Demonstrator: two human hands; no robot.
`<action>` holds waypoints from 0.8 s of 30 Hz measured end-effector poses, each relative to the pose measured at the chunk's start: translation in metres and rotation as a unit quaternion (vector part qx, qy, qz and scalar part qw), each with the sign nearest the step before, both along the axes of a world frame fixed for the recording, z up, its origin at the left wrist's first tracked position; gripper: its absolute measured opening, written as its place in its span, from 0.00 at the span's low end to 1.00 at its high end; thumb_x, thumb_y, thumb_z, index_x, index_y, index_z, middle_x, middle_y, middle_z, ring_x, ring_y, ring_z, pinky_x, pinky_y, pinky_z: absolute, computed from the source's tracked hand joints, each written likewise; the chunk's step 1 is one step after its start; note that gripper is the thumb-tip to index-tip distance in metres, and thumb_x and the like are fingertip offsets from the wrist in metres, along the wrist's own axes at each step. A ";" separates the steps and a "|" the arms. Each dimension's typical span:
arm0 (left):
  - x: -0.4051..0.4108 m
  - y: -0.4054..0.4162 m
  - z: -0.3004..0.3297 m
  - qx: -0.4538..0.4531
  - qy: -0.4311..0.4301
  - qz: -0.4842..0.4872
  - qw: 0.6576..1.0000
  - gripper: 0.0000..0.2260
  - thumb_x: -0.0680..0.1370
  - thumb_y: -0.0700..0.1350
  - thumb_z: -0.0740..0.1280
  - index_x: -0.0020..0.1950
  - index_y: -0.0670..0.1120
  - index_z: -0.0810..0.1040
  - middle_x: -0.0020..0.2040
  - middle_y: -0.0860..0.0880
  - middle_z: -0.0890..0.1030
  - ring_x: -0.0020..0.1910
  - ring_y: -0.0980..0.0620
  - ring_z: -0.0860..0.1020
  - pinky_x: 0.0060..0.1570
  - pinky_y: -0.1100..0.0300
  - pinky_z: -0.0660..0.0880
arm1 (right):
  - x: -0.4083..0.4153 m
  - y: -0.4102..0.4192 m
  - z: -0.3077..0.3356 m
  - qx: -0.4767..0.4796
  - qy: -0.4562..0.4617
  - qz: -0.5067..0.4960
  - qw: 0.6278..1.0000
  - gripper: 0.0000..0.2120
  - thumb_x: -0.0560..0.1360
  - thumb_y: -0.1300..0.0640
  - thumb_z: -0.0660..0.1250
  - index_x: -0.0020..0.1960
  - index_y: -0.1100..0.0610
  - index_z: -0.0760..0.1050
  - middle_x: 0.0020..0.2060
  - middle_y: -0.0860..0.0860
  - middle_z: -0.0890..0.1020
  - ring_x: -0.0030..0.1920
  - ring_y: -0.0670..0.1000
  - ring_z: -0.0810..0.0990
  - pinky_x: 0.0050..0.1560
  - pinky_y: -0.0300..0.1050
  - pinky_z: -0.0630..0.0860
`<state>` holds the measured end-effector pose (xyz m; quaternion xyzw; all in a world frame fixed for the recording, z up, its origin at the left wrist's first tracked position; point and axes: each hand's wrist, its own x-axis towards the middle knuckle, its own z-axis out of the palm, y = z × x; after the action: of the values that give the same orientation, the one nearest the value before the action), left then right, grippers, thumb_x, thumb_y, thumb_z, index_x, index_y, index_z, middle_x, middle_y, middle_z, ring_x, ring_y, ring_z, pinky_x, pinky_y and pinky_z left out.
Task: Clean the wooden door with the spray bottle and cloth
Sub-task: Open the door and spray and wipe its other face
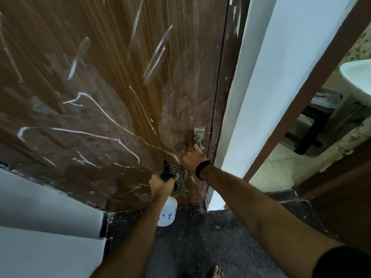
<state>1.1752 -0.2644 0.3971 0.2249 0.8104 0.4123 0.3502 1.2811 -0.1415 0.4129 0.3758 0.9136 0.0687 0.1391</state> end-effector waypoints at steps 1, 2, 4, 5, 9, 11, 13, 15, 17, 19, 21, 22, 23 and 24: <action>0.002 0.001 0.001 -0.002 0.007 -0.003 1.000 0.19 0.72 0.41 0.79 0.59 0.35 0.82 0.55 0.38 0.84 0.48 0.47 0.79 0.45 0.60 0.72 | 0.000 0.001 -0.001 0.002 0.008 0.003 1.000 0.14 0.84 0.58 0.56 0.63 0.57 0.77 0.60 0.54 0.81 0.66 0.57 0.73 0.72 0.52 0.58; 0.003 0.001 0.004 0.001 0.009 -0.004 1.000 0.18 0.72 0.41 0.79 0.59 0.35 0.82 0.55 0.37 0.84 0.50 0.44 0.81 0.46 0.61 0.72 | 0.000 0.001 -0.002 0.005 0.014 0.006 1.000 0.14 0.84 0.58 0.56 0.63 0.57 0.77 0.60 0.54 0.81 0.66 0.56 0.73 0.72 0.52 0.58; 0.004 0.003 0.008 0.008 0.005 0.005 1.000 0.19 0.73 0.40 0.78 0.60 0.34 0.82 0.55 0.37 0.84 0.55 0.42 0.82 0.47 0.60 0.72 | 0.001 0.003 -0.004 0.003 0.023 0.018 1.000 0.13 0.84 0.58 0.57 0.63 0.56 0.77 0.61 0.52 0.81 0.66 0.56 0.72 0.71 0.52 0.59; 0.004 0.001 0.010 0.009 0.000 0.013 1.000 0.19 0.73 0.40 0.78 0.61 0.33 0.81 0.55 0.37 0.84 0.56 0.41 0.82 0.47 0.60 0.73 | 0.002 0.004 -0.005 -0.008 0.026 0.020 0.999 0.14 0.83 0.58 0.57 0.64 0.55 0.77 0.62 0.52 0.80 0.66 0.56 0.72 0.70 0.52 0.59; 0.003 -0.007 0.018 0.014 -0.012 0.042 0.999 0.21 0.73 0.40 0.78 0.63 0.34 0.80 0.59 0.37 0.83 0.59 0.40 0.81 0.49 0.60 0.73 | -0.001 0.011 -0.002 -0.084 0.132 0.012 0.988 0.21 0.80 0.60 0.60 0.72 0.53 0.69 0.66 0.54 0.75 0.67 0.60 0.69 0.68 0.57 0.59; -0.001 -0.013 0.022 0.025 -0.020 0.057 0.998 0.21 0.73 0.39 0.78 0.62 0.33 0.80 0.57 0.37 0.83 0.57 0.40 0.81 0.49 0.60 0.74 | 0.000 0.012 0.001 -0.124 0.210 0.001 0.970 0.21 0.82 0.58 0.58 0.75 0.53 0.67 0.65 0.56 0.75 0.65 0.61 0.69 0.67 0.58 0.60; -0.006 -0.019 0.025 0.032 -0.029 0.069 0.997 0.22 0.73 0.40 0.78 0.62 0.32 0.79 0.57 0.37 0.82 0.57 0.41 0.81 0.50 0.58 0.75 | 0.004 0.010 -0.001 -0.108 0.267 -0.002 0.958 0.21 0.84 0.51 0.54 0.75 0.54 0.67 0.64 0.57 0.75 0.64 0.60 0.70 0.68 0.58 0.59; -0.011 -0.025 0.029 0.037 -0.037 0.074 0.996 0.22 0.73 0.39 0.78 0.63 0.32 0.78 0.56 0.39 0.82 0.56 0.43 0.81 0.51 0.57 0.76 | 0.004 -0.002 -0.002 -0.047 0.318 0.017 0.947 0.21 0.83 0.48 0.55 0.73 0.54 0.69 0.64 0.56 0.74 0.65 0.59 0.69 0.70 0.59 0.59; -0.018 -0.028 0.030 0.038 -0.035 0.071 0.996 0.22 0.72 0.39 0.78 0.63 0.33 0.79 0.57 0.39 0.82 0.54 0.44 0.80 0.51 0.57 0.75 | -0.001 -0.023 -0.002 -0.027 0.373 0.052 0.926 0.20 0.79 0.50 0.60 0.69 0.54 0.72 0.63 0.55 0.74 0.64 0.56 0.70 0.68 0.59 0.64; -0.025 -0.030 0.035 0.040 -0.031 0.063 0.997 0.21 0.72 0.40 0.78 0.62 0.35 0.80 0.58 0.39 0.82 0.52 0.44 0.80 0.51 0.57 0.76 | -0.009 -0.045 0.002 -0.093 0.386 0.083 0.914 0.23 0.74 0.54 0.66 0.68 0.54 0.71 0.62 0.54 0.74 0.62 0.55 0.72 0.64 0.55 0.69; -0.035 -0.032 0.040 0.039 -0.030 0.060 0.997 0.21 0.72 0.40 0.78 0.62 0.35 0.79 0.59 0.39 0.82 0.56 0.42 0.80 0.53 0.54 0.78 | -0.020 -0.064 0.002 -0.187 0.390 0.062 0.899 0.29 0.71 0.56 0.71 0.71 0.54 0.68 0.65 0.54 0.71 0.66 0.55 0.71 0.66 0.52 0.69; -0.040 -0.033 0.041 0.043 -0.032 0.062 0.997 0.22 0.72 0.41 0.78 0.63 0.35 0.79 0.59 0.40 0.82 0.57 0.41 0.80 0.54 0.53 0.78 | -0.024 -0.070 -0.001 -0.220 0.399 0.034 0.890 0.33 0.70 0.56 0.72 0.73 0.53 0.66 0.67 0.54 0.70 0.69 0.56 0.68 0.69 0.52 0.68; -0.047 -0.036 0.044 0.042 -0.034 0.059 0.997 0.23 0.72 0.41 0.78 0.63 0.35 0.78 0.59 0.40 0.81 0.57 0.41 0.81 0.54 0.52 0.79 | -0.031 -0.079 -0.003 -0.235 0.412 0.003 0.880 0.36 0.70 0.55 0.73 0.75 0.52 0.63 0.70 0.54 0.67 0.72 0.57 0.66 0.72 0.55 0.67; -0.053 -0.038 0.046 0.041 -0.035 0.054 0.997 0.24 0.71 0.42 0.79 0.63 0.35 0.77 0.59 0.40 0.82 0.56 0.41 0.81 0.51 0.51 0.80 | -0.039 -0.085 -0.007 -0.234 0.417 -0.028 0.878 0.39 0.70 0.54 0.74 0.77 0.51 0.60 0.73 0.54 0.64 0.74 0.58 0.63 0.72 0.59 0.67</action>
<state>1.1221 -0.3029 0.4434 0.1804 0.7911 0.4707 0.3464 1.2425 -0.2269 0.4054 0.3519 0.8654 -0.3142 -0.1688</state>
